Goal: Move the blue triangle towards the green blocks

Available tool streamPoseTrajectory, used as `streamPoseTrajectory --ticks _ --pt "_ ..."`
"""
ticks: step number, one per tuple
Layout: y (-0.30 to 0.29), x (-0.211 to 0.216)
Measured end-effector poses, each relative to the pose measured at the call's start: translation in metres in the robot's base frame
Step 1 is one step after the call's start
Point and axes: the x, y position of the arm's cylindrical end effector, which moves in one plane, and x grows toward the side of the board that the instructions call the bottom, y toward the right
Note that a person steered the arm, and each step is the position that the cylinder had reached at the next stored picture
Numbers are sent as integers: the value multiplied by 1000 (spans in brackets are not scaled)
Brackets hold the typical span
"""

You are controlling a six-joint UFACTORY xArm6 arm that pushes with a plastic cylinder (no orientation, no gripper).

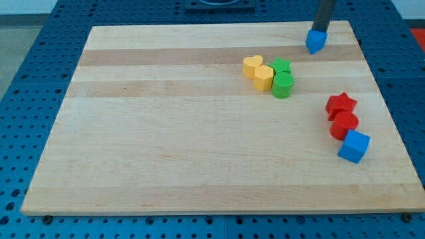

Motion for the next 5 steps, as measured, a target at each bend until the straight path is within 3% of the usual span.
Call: streamPoseTrajectory --ticks 5 --pt "-15 79"
